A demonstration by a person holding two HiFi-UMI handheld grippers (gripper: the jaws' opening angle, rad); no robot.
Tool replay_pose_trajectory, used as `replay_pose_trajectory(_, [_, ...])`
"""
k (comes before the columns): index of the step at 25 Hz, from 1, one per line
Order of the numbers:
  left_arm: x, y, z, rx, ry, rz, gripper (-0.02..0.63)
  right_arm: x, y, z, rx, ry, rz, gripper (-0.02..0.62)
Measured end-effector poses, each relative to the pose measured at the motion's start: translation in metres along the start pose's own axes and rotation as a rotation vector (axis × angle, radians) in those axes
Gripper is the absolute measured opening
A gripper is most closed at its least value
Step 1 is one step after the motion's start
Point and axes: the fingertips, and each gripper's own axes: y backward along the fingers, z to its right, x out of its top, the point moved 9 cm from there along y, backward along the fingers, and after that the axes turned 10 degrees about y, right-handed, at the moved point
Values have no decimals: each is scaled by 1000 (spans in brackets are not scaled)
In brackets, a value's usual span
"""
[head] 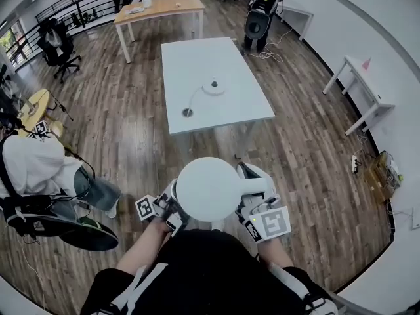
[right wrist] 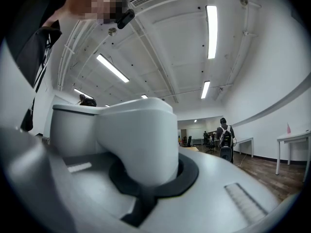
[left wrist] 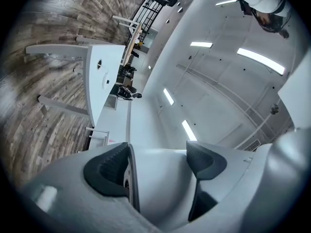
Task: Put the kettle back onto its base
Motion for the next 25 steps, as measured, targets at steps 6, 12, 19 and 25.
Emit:
replay_pose_trajectory(6, [15,-50,-24,3,-20,-1,379,-17,-22,53,7,-9,16,5])
replay_pose_trajectory(12, [17,-80,-50,5,-19,25,379,-32,-34,93,41,-14,-3,5])
replay_pose_trajectory(19, [29,-88,-69,47,8,59,379,-58,-50,111,38,-60,-45,5])
replay_pose_trajectory(25, [59,-111,-78,30,24,52,379,-63,-83,124,38,-31,-51,6])
